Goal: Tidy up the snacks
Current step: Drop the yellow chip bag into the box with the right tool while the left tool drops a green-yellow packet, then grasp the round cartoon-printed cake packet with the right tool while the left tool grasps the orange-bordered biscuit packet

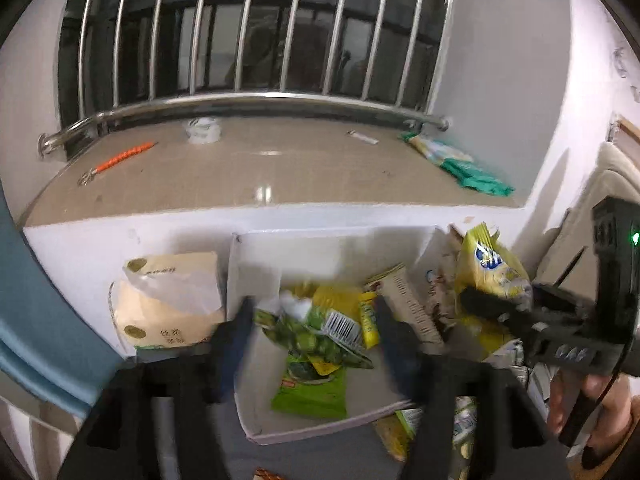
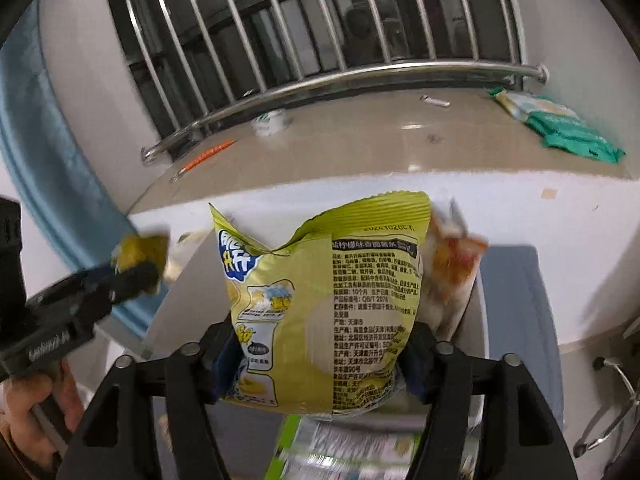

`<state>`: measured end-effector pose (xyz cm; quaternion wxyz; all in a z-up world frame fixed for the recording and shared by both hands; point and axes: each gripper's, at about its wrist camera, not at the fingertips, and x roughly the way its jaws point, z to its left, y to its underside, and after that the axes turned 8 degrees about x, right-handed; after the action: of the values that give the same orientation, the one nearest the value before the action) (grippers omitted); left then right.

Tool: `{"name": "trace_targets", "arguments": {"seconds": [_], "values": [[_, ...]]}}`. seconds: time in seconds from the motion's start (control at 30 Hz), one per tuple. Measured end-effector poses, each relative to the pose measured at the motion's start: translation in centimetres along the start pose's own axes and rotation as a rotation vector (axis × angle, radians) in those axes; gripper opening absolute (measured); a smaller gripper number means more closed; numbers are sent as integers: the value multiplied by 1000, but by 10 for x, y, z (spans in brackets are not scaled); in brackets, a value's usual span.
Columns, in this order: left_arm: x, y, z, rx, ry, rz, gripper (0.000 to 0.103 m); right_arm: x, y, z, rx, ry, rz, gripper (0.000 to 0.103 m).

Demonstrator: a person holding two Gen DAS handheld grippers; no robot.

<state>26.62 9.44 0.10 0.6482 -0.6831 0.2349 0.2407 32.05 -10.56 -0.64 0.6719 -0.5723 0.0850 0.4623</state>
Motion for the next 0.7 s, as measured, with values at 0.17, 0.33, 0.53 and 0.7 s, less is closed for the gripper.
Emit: {"name": "trace_targets", "arguments": {"seconds": [0.17,0.33,0.53,0.7], "values": [[4,7,1,6,-33,28,103,-9,-6,-19,79,8,-36,103],[-8,11,-1,3,-23,11,103,-30,2,-19,39,23,-67,103],[-39,25,-13,67,-3,-32,103,-62,18,-16,-2,-7,-97,103],[-78,77,-23,120,23,-58,103,-86,62,-18,-55,-41,-82,103]]}}
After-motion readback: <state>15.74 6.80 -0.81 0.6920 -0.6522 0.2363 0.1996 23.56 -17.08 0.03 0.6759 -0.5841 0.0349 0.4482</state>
